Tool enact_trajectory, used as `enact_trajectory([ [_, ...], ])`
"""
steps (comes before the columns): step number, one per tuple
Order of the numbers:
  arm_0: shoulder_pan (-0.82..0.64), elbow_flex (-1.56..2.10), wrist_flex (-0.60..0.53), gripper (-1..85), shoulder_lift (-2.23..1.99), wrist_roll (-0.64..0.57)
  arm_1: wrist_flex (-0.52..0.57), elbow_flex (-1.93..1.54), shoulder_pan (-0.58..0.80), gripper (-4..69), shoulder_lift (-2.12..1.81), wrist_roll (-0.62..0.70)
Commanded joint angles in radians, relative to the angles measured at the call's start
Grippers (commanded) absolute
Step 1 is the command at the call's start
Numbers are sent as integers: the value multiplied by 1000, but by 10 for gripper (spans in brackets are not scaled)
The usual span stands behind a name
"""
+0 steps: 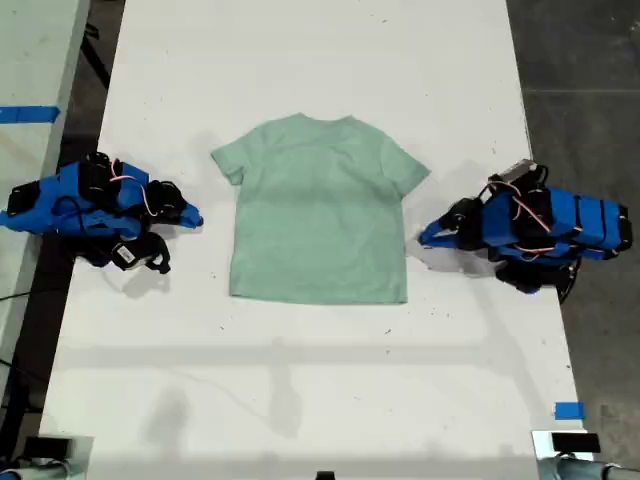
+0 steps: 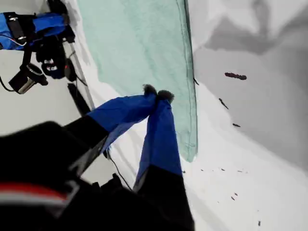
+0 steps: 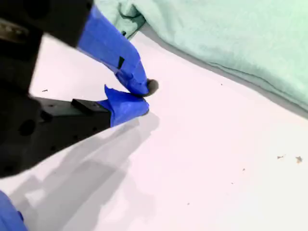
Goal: Fold tshirt
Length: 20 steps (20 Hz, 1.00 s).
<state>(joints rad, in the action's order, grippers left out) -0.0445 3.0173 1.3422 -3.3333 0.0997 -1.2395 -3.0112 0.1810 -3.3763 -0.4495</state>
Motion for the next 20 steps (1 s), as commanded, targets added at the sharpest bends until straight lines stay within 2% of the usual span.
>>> enact_trajectory([
  [1,5,-11,-18,1,2,17,28,63,-15,-1,9,124],
  [6,-9,-100,-23,1,49,29,77,144,-31,0,63,218],
  [10,-14,-245,-152,1,351,14,75,457,2,0,514,350],
  [12,-28,-426,-141,1,574,-29,29,623,63,0,673,462],
  [15,-98,-672,-107,1,787,-156,-69,824,198,0,824,632],
  [20,-282,-991,21,1,996,-348,-225,1132,466,0,1075,899],
])
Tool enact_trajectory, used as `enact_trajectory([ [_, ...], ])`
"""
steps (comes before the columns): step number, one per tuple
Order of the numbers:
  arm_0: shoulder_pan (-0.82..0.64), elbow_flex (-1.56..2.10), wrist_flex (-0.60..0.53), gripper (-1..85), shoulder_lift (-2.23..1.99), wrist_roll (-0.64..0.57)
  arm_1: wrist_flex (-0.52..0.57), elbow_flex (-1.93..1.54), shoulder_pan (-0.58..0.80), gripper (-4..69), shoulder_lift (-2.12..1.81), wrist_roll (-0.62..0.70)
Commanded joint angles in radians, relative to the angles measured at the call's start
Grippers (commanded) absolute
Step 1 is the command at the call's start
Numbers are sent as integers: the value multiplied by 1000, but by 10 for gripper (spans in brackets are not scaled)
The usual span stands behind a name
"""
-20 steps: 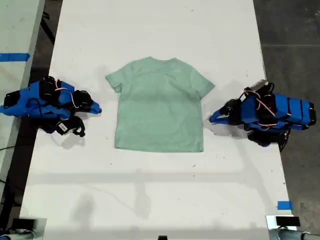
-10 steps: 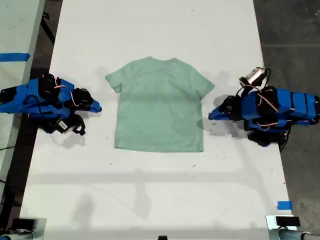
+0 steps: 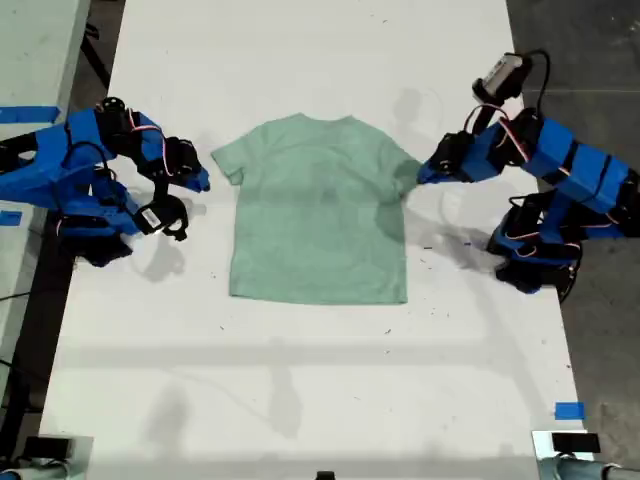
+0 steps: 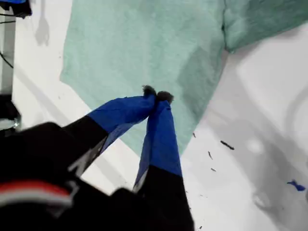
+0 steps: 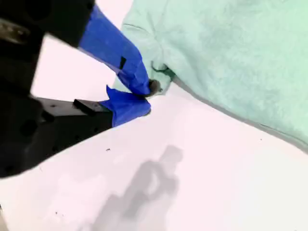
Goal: Fold tshirt
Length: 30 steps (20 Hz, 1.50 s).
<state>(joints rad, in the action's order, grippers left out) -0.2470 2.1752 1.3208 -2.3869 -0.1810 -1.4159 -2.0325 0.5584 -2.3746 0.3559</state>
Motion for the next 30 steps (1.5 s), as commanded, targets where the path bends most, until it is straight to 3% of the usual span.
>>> enact_trajectory([
  [1,-124,-204,75,1,83,-104,-69,215,132,0,124,137],
  [5,-250,-394,172,0,215,-202,-163,417,267,1,272,270],
  [7,-273,-431,179,0,253,-225,-173,437,302,133,301,324],
  [9,-275,-431,175,0,279,-229,-169,405,336,206,314,368],
  [12,-267,-430,160,0,313,-229,-57,238,388,251,310,436],
  [18,-252,-428,124,0,359,-230,353,-150,494,285,371,584],
  [21,-250,-420,106,0,391,-230,479,-183,505,296,534,618],
  [30,-252,-411,95,0,408,-230,453,23,446,276,816,627],
])
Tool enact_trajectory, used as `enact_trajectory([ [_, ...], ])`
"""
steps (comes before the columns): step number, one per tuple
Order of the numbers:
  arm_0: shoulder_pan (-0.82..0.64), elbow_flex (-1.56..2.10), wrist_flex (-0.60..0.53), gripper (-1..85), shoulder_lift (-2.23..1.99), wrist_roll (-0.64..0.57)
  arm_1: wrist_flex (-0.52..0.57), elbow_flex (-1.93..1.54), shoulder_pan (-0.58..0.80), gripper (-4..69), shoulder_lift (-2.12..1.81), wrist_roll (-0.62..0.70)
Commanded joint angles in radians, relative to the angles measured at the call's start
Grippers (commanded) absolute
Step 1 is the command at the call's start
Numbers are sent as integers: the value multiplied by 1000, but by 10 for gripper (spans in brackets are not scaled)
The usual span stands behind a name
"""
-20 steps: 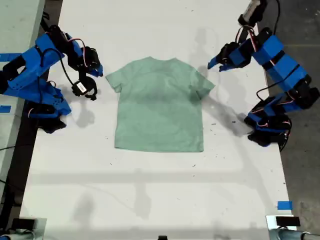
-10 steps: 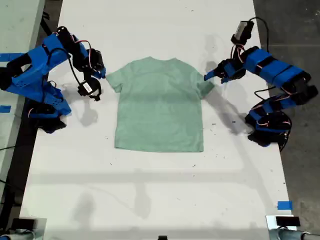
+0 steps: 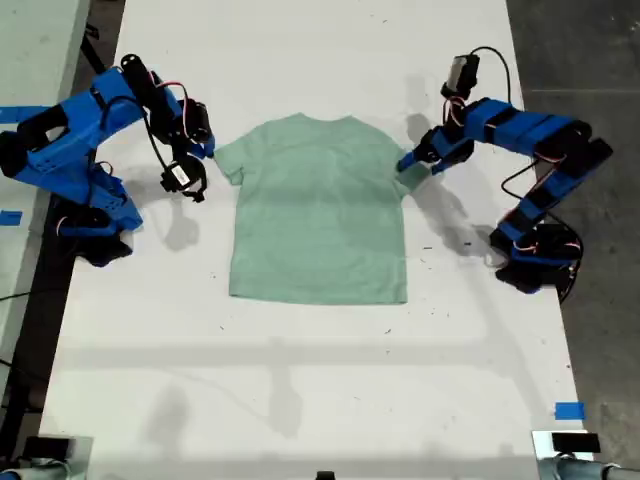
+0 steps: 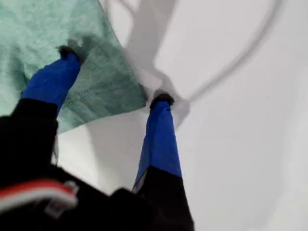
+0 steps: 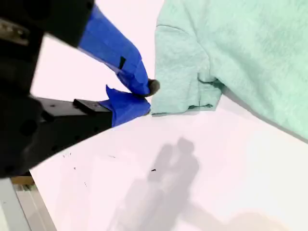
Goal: Fold tshirt
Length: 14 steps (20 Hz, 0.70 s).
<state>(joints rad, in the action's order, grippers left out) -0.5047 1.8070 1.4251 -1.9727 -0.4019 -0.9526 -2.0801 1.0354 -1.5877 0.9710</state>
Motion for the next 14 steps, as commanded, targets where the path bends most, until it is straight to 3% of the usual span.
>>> enact_trajectory([
  [1,6,-38,-9,0,-8,-9,-17,97,-38,260,54,12],
  [5,8,-11,-9,0,-29,-5,-91,209,-48,-10,173,2],
  [10,6,2,-8,0,-49,-6,-146,255,-63,-10,172,-14],
  [14,6,20,-8,0,-66,-3,-336,316,-78,-10,2,-15],
])
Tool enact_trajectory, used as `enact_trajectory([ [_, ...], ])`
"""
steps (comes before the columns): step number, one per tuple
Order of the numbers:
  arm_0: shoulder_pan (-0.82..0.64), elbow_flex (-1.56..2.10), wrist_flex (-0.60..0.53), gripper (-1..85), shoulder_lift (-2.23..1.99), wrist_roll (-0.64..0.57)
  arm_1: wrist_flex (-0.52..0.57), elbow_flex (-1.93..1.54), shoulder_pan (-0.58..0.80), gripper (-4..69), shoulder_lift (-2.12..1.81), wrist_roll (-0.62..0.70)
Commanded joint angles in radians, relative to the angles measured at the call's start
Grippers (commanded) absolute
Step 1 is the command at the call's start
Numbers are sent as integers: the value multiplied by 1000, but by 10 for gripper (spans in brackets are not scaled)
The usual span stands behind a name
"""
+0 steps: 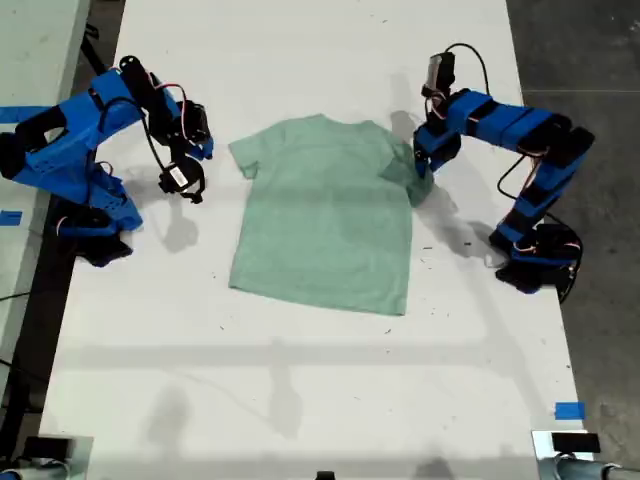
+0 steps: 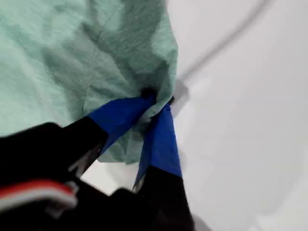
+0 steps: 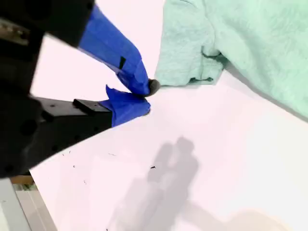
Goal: Fold tshirt
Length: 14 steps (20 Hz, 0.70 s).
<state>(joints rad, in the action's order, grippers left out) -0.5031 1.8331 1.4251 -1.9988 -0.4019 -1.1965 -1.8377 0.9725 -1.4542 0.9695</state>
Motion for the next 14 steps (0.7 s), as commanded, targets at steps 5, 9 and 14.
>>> enact_trajectory([
  [5,8,5,-12,0,-54,0,-337,376,-140,-10,-267,-118],
  [9,18,8,-28,0,-51,3,-169,515,-318,-10,-153,-279],
  [14,31,5,-32,0,-48,12,103,600,-390,-10,140,-362],
])
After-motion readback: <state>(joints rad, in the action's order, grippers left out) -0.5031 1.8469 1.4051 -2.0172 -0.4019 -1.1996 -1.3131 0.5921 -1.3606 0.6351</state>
